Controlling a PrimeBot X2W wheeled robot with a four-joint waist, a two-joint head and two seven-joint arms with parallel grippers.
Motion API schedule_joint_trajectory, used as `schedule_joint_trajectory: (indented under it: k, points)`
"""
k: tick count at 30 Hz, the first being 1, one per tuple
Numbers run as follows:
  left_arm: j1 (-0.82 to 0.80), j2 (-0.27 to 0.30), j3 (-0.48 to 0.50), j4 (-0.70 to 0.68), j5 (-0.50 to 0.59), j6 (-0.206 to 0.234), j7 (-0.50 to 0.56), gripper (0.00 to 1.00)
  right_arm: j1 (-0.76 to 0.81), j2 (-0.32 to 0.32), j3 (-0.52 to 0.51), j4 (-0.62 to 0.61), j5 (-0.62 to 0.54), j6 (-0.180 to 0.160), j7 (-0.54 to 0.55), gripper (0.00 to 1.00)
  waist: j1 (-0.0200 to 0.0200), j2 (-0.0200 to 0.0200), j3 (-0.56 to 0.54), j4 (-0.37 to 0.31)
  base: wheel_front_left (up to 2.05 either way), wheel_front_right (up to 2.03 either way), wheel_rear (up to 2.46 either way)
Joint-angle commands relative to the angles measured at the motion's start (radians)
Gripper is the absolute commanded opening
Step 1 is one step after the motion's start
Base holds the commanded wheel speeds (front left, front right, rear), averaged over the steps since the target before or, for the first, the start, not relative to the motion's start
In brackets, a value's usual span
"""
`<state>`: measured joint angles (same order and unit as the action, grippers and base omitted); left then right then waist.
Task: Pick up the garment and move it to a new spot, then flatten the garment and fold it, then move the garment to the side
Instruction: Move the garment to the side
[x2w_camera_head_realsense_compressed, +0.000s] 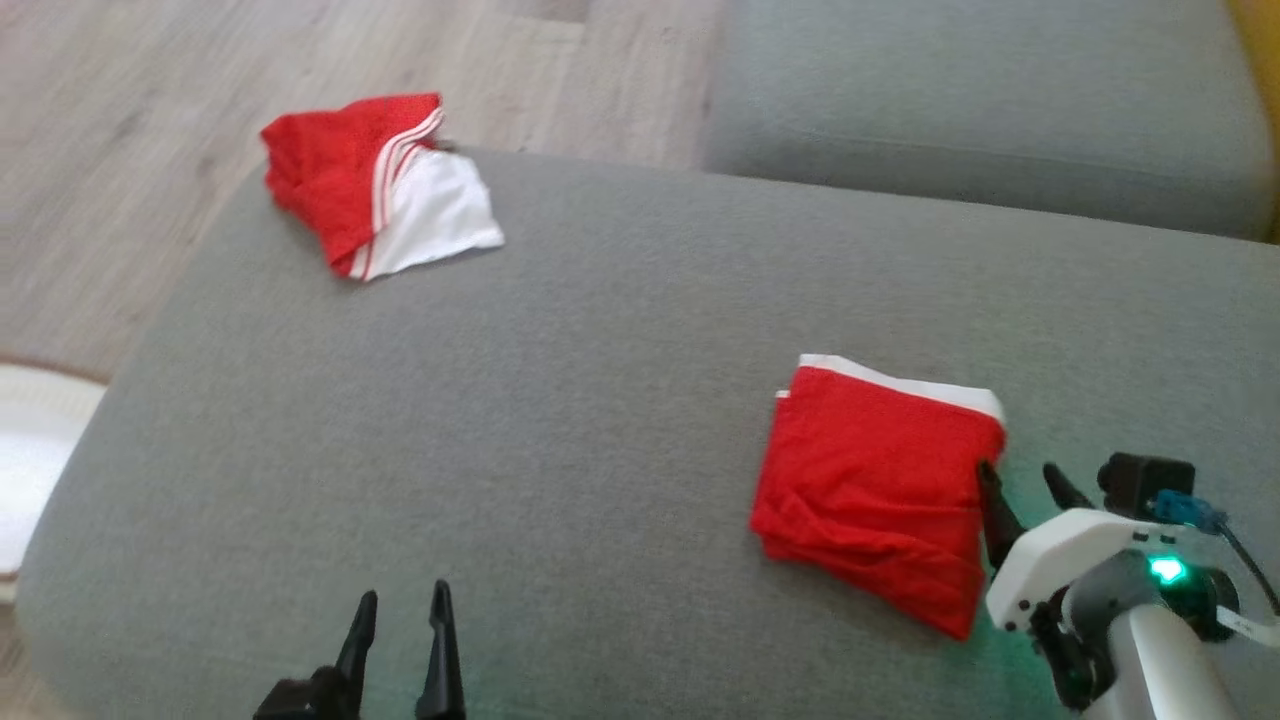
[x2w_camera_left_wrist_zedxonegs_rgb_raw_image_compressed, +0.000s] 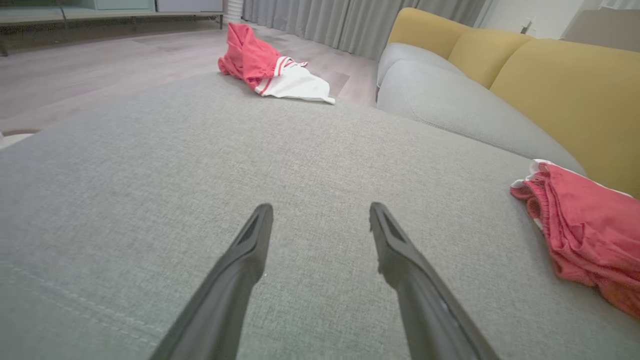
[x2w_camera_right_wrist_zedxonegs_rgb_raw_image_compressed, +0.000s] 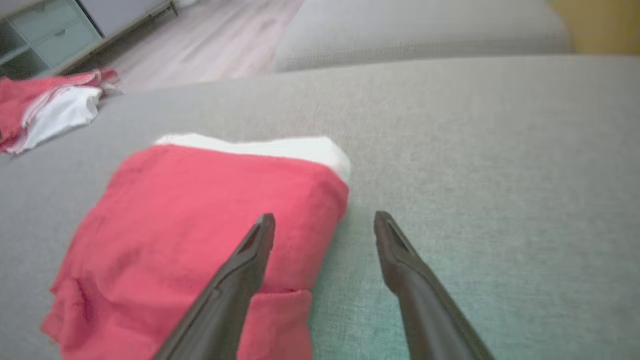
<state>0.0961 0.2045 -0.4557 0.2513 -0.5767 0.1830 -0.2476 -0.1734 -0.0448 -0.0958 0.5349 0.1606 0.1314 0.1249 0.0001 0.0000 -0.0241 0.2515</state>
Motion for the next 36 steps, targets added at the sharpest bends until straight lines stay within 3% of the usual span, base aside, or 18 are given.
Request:
schedule_joint_trajectory:
  k: [1, 10, 11, 12, 13, 14, 15, 21, 31, 36]
  points:
    - [-0.063, -0.006, 0.025, -0.024, 0.004, -0.006, -0.008, 1.0, -0.053, -0.005, 0.012, -0.009, -0.008, -0.001, 0.016, 1.0, -0.0001, 0.0, 0.024, 0.038, 0.0, 0.0, 0.0]
    - [-0.07, -0.016, 0.028, -0.013, 0.011, -0.013, -0.011, 1.0, -0.104, -0.005, 0.016, 0.152, 0.054, -0.001, 0.102, 1.0, -0.0001, 0.0, 0.048, 0.091, 0.0, 0.0, 0.0]
    - [-0.069, -0.016, 0.031, -0.015, 0.012, -0.012, -0.012, 1.0, -0.11, -0.005, 0.02, 0.158, 0.054, -0.001, 0.098, 0.79, -0.0001, 0.0, 0.053, 0.088, 0.0, 0.0, 0.0]
    - [-0.069, -0.016, 0.033, -0.017, 0.013, -0.012, -0.012, 1.0, -0.117, -0.005, 0.025, 0.161, 0.048, -0.001, 0.093, 0.5, -0.0001, 0.0, 0.059, 0.084, 0.0, 0.0, 0.0]
    - [-0.07, -0.016, 0.034, -0.019, 0.015, -0.012, -0.012, 1.0, -0.126, -0.005, 0.028, 0.162, 0.043, -0.001, 0.087, 0.34, -0.0001, 0.0, 0.065, 0.077, 0.0, 0.0, 0.0]
    - [-0.071, -0.017, 0.035, -0.022, 0.017, -0.013, -0.012, 1.0, -0.135, -0.005, 0.031, 0.161, 0.037, -0.001, 0.08, 0.34, -0.0001, 0.0, 0.074, 0.066, 0.0, 0.0, 0.0]
    - [-0.073, -0.017, 0.035, -0.025, 0.02, -0.014, -0.013, 1.0, -0.145, -0.005, 0.032, 0.157, 0.026, -0.001, 0.07, 0.0, -0.0001, 0.0, 0.082, 0.055, 0.0, 0.0, 0.0]
    - [-0.096, -0.019, 0.042, -0.054, 0.035, -0.016, -0.013, 1.0, -0.206, -0.006, 0.03, 0.113, -0.05, -0.001, 0.03, 0.0, -0.0001, 0.0, 0.139, -0.045, 0.0, 0.0, 0.0]
    - [-0.193, 0.001, 0.044, -0.16, 0.076, -0.025, -0.005, 1.0, -0.309, -0.067, 0.021, -0.003, -0.088, -0.001, 0.041, 0.0, -0.0001, 0.0, 0.286, -0.354, 0.0, 0.0, 0.0]
    - [-0.249, 0.03, 0.029, -0.207, 0.109, -0.026, 0.032, 1.0, -0.358, -0.091, -0.006, -0.027, -0.087, -0.001, 0.028, 0.0, -0.0001, 0.0, 0.354, -0.469, 0.0, 0.0, 0.0]
